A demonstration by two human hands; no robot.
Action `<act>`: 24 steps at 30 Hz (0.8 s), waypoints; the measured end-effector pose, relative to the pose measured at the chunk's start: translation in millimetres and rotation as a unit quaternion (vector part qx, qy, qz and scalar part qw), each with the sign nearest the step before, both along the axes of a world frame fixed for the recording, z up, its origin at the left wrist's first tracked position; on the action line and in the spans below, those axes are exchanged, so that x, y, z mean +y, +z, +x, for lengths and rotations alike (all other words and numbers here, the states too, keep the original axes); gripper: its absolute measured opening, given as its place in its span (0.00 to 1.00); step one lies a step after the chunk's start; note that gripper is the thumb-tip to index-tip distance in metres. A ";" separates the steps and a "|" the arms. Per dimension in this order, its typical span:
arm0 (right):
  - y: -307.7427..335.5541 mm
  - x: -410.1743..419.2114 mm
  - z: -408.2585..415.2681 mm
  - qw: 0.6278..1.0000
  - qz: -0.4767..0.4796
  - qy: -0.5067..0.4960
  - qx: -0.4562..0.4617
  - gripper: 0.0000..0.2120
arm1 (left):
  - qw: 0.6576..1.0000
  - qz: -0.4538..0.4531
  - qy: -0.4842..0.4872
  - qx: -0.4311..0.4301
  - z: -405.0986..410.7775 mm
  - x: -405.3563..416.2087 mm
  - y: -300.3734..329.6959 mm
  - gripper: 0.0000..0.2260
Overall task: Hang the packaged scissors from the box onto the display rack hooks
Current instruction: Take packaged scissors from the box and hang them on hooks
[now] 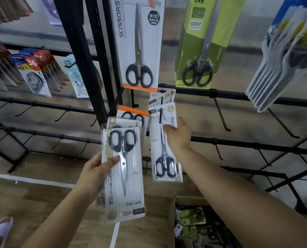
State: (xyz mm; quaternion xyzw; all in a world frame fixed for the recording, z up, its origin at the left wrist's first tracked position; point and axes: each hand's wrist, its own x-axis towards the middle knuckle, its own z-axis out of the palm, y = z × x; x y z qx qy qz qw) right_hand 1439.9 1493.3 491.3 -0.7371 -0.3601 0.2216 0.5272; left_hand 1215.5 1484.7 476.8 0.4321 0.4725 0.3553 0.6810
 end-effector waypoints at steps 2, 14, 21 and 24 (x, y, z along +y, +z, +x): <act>3.3 12.1 0.4 0.999 -0.037 0.006 -0.036 0.06 | 1.000 -0.009 0.000 -0.006 1.9 1.6 -1.3 0.10; 14.7 55.3 18.1 0.978 -0.197 -0.016 -0.067 0.16 | 0.999 -0.031 -0.003 -0.020 13.4 0.4 -8.6 0.11; 0.7 -20.4 -4.8 0.986 -0.036 0.055 0.154 0.05 | 0.998 -0.047 0.043 -0.027 26.4 -22.6 -9.6 0.10; 3.7 -65.0 -18.3 0.957 -0.090 0.170 0.215 0.11 | 0.996 -0.050 0.057 -0.039 33.6 -38.4 -6.3 0.11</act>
